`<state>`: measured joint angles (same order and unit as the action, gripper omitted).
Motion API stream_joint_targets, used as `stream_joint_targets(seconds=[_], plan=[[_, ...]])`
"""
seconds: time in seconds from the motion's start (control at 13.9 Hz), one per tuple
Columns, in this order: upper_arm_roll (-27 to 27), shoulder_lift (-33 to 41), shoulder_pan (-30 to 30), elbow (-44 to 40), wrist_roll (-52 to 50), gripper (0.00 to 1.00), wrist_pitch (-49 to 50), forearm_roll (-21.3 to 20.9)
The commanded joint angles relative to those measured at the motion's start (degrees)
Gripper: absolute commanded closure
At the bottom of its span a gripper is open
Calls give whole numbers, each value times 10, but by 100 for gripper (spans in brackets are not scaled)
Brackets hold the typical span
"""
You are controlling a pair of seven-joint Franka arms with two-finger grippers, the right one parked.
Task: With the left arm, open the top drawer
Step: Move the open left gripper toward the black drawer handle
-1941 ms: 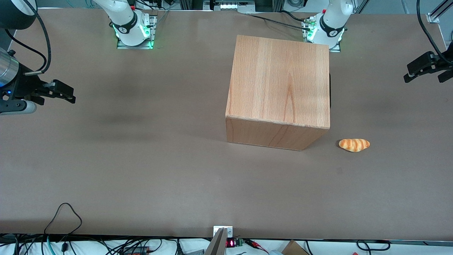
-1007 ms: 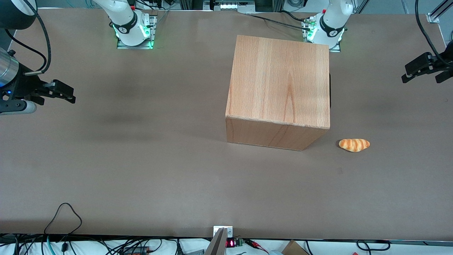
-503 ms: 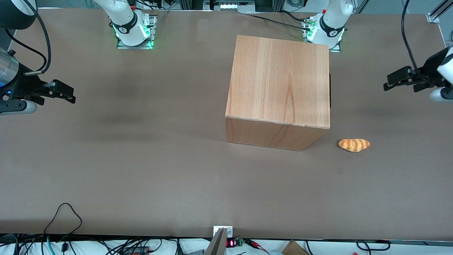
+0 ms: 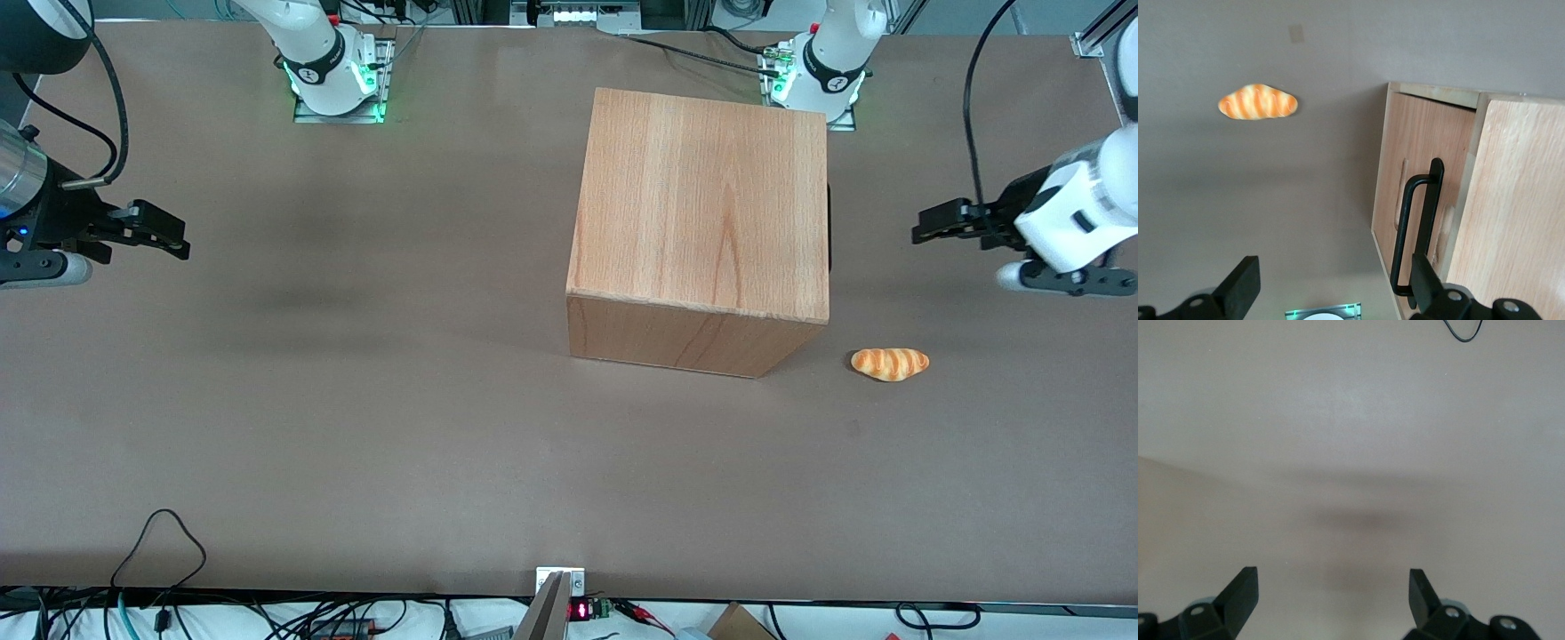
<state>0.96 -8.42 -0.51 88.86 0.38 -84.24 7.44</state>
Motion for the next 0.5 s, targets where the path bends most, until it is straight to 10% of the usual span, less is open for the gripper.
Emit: stream_joint_targets(seconds=[0.0,0.43], plan=[[5,8,0,41,-1,0,-25,16],[19,9,1,97,-1,0,-65,27]])
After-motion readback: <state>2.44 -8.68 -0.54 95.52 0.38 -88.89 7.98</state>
